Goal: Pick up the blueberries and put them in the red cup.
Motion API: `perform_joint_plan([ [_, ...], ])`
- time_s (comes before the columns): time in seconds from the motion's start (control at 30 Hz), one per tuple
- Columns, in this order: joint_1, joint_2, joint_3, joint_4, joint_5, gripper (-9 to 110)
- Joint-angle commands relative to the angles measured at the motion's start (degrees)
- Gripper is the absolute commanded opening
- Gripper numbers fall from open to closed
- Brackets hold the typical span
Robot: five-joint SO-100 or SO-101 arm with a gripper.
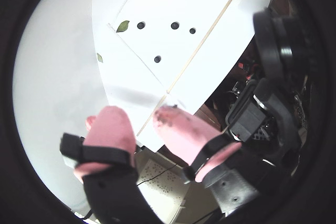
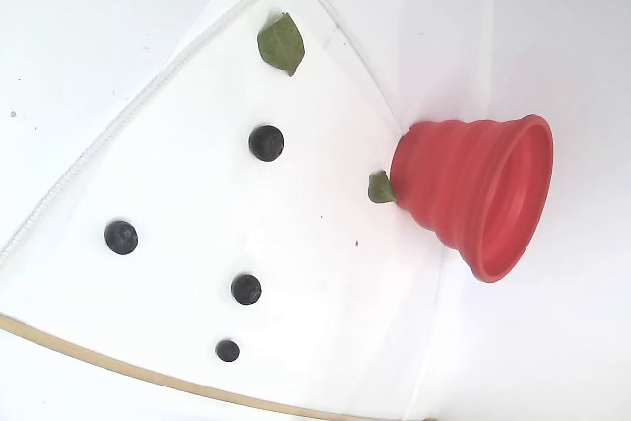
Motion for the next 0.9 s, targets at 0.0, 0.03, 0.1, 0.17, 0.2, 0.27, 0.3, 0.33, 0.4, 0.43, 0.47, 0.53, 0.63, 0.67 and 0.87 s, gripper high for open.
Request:
perform_joint_plan([
  [0.0,0.18,-2.37,-6.33,-7.29,-2.99,11],
  [0.03,-0.62,-4.83,-7.29,-7.56,-3.60,11],
  [0.1,-1.05,-6.42,-5.19,-7.56,-4.92,11],
  [0.17,-1.32,-4.66,-3.34,-7.29,-7.21,12],
  [0.2,-1.41,-4.31,-3.16,-6.50,-8.09,12],
  [0.27,-1.93,-3.96,-2.11,-5.36,-10.72,11],
  [0.3,-2.11,-3.96,-1.41,-5.45,-12.22,11],
  [0.33,-2.11,-4.66,-0.79,-5.80,-13.71,11],
  [0.4,-3.60,-5.89,-0.44,-6.06,-16.96,12],
  [0.43,-4.75,-6.42,-0.26,-5.98,-18.81,11],
  [0.47,-5.54,-6.68,0.00,-5.89,-20.57,11],
  [0.53,-5.89,-6.77,1.49,-6.15,-23.82,11],
  [0.63,-6.24,-7.56,3.78,-7.29,-28.39,12],
  [0.67,-6.33,-7.73,4.04,-7.56,-29.71,12],
  [0.87,-6.59,-9.23,6.77,-9.14,-36.47,12],
])
